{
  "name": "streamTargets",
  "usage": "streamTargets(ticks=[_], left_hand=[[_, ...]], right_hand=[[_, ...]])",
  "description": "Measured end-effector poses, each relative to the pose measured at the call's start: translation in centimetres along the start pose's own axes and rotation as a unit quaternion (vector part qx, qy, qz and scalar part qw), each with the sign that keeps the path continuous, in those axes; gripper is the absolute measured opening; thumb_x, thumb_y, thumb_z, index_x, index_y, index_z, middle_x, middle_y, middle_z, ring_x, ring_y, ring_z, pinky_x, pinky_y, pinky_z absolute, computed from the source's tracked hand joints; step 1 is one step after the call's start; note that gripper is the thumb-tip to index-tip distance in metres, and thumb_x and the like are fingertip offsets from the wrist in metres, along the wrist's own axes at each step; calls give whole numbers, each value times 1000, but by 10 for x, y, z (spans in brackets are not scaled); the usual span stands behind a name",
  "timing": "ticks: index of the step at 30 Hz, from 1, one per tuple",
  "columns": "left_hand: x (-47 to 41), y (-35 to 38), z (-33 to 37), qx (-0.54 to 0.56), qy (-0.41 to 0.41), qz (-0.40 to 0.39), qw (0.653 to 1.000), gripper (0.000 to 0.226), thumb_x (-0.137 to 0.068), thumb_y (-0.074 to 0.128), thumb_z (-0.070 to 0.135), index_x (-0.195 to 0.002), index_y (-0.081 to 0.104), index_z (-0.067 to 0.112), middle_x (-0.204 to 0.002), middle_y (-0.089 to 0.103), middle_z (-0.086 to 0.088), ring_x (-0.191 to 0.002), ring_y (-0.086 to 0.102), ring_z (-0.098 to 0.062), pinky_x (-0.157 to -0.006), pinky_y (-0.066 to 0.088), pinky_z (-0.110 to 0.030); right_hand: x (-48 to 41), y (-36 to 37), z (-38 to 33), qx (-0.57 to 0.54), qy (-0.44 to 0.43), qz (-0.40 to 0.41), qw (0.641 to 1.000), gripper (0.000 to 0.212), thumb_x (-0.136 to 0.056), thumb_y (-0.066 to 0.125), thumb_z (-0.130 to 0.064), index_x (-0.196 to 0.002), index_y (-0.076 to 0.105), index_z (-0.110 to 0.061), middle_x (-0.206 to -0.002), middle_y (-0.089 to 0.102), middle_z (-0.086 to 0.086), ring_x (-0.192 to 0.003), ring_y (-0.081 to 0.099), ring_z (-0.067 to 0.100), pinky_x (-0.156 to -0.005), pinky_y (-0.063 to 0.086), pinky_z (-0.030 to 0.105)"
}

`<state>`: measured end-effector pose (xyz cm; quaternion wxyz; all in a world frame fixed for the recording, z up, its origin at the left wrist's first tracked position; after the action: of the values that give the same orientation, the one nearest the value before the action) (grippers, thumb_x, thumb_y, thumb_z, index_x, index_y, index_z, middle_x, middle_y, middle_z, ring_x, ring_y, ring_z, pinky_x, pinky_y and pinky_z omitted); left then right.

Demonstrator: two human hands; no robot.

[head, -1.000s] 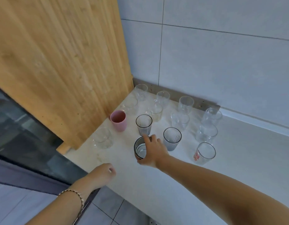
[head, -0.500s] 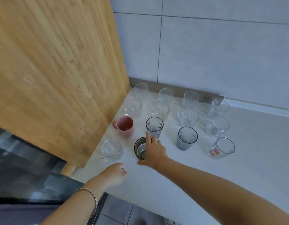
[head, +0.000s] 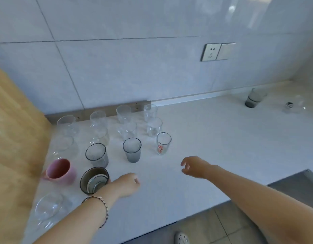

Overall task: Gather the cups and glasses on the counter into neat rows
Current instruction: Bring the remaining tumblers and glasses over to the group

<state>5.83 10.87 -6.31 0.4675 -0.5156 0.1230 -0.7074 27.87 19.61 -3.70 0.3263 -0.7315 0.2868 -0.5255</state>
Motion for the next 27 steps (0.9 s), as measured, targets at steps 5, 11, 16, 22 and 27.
streamTargets(ticks=[5,11,16,22,27], left_hand=[[-37,3,100,-41,65,-11,997,14,-86,43,22,-73,45,24,-89,52,1,-78,46,-18,-68,39,-24],[-70,29,234,-137,155,-48,977,12,-87,41,17,-77,42,23,-85,43,-2,-77,36,-15,-52,23,-23],[-112,66,342,-116,159,-70,978,25,-87,40,14,-64,36,24,-80,44,-5,-74,39,-17,-61,29,-26],[-163,109,479,-99,159,-68,980,26,-83,40,14,-60,35,24,-79,43,-6,-73,38,-16,-69,29,-26],[-198,130,565,-103,158,-74,979,28,-86,40,14,-61,36,24,-78,46,-7,-73,39,-17,-70,31,-25]], right_hand=[[39,-47,117,-53,102,67,991,33,-92,53,-28,-124,57,-17,-123,62,3,-114,56,20,-95,43,27],[78,-84,245,-108,157,132,973,33,-93,51,-29,-123,57,-16,-120,61,4,-90,52,15,-80,43,24],[93,-111,356,-107,178,148,967,32,-93,48,-29,-123,57,-18,-120,61,2,-108,59,21,-89,47,30],[105,-147,489,-76,196,149,966,34,-94,45,-30,-126,54,-20,-125,57,1,-112,57,21,-89,46,30],[103,-177,576,-85,213,155,961,34,-93,47,-31,-125,55,-21,-126,58,1,-113,58,22,-91,47,31]])
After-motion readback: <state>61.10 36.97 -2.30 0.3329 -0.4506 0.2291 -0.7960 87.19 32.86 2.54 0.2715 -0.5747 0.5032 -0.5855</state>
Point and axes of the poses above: each hand's wrist, its own x-axis away from the middle knuckle, its own y-axis out of the palm, z = x × y, the point moved 6 cm from there along -x, towards the middle knuckle
